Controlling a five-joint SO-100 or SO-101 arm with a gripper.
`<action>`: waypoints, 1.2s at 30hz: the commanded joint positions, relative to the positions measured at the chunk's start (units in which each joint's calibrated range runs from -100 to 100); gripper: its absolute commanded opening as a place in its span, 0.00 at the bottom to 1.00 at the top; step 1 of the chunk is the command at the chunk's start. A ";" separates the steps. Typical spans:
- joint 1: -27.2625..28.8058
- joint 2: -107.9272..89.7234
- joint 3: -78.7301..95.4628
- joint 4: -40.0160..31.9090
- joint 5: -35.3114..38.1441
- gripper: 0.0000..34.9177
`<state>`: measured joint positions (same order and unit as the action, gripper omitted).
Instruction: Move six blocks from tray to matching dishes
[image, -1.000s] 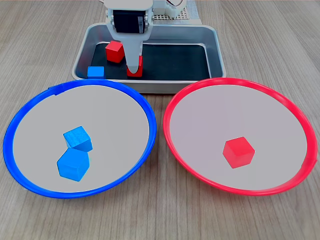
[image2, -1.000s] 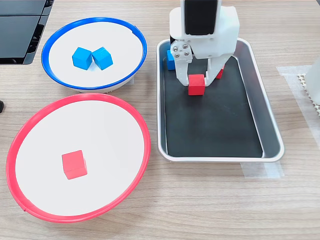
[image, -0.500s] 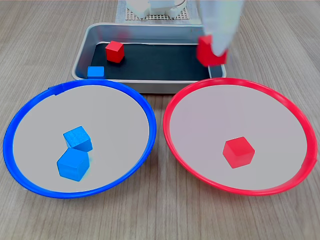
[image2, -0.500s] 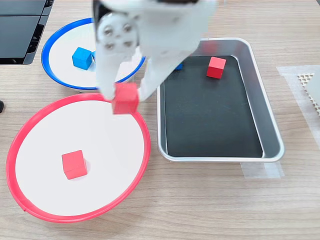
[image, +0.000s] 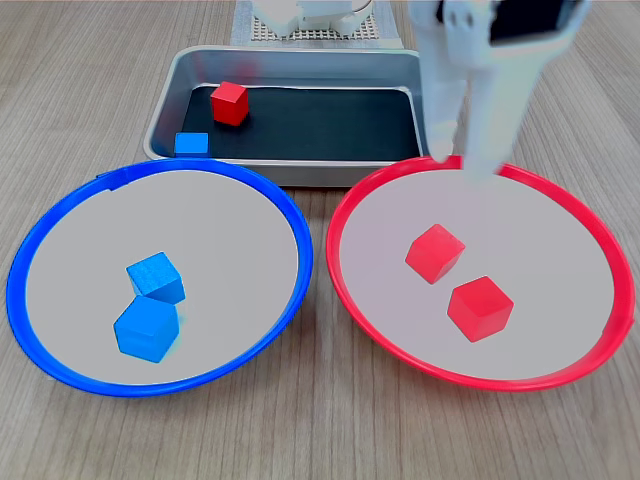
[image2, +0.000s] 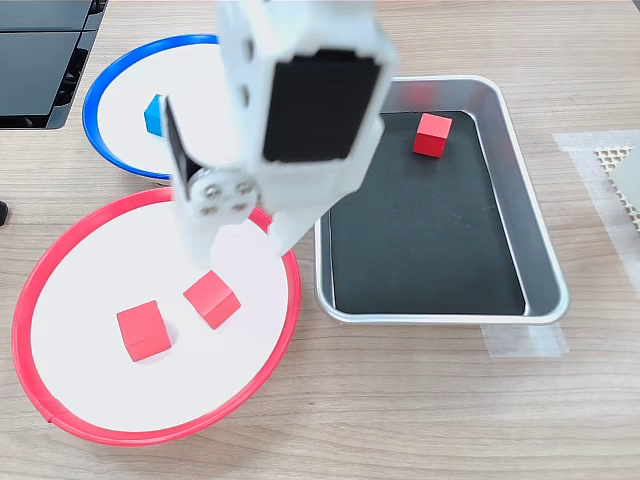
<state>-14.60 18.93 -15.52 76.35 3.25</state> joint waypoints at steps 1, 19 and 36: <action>5.05 -14.70 11.92 6.16 3.66 0.01; 40.25 -31.76 48.61 5.66 8.45 0.48; 37.24 -22.55 49.70 -3.09 4.49 0.45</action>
<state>23.63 -4.26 34.39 74.14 8.28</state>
